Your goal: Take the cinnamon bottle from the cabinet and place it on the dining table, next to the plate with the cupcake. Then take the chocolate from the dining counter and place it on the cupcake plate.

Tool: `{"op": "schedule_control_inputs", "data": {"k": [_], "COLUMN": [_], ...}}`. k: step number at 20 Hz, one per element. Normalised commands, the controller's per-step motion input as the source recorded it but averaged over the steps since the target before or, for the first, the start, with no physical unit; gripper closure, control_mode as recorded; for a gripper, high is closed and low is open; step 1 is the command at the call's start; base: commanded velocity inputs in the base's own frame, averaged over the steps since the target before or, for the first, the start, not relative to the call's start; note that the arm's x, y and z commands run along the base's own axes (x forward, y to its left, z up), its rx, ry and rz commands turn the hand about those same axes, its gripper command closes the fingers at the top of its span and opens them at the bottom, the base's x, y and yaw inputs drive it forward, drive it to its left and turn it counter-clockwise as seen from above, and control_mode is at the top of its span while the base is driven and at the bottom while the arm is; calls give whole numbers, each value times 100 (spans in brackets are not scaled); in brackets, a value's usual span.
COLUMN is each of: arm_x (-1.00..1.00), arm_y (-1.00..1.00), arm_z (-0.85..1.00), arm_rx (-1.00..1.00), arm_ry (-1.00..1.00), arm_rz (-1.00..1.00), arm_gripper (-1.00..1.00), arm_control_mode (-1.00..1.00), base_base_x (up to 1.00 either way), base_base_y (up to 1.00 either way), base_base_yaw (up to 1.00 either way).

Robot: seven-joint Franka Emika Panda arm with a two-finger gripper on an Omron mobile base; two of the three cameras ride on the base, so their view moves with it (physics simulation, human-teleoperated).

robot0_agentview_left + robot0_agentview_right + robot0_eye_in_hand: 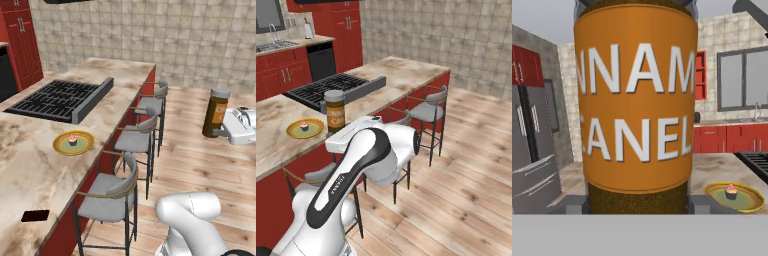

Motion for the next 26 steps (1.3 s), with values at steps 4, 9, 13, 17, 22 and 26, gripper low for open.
{"op": "schedule_control_inputs", "data": {"k": [4, 9, 13, 17, 22, 26], "arm_x": [0, 0, 0, 0, 0, 0], "arm_y": [0, 0, 0, 0, 0, 0], "arm_z": [0, 0, 0, 0, 0, 0], "arm_rx": [0, 0, 0, 0, 0, 0], "arm_ry": [0, 0, 0, 0, 0, 0], "arm_rz": [0, 0, 0, 0, 0, 0], "arm_gripper": [100, 100, 100, 100, 100, 100], "arm_control_mode": [100, 100, 100, 100, 100, 100], "base_base_x": [38, 38, 26, 16, 12, 1], "base_base_y": [-42, -44, -45, -44, -58, -71], "base_base_yaw": [43, 41, 45, 50, 35, 25]}}
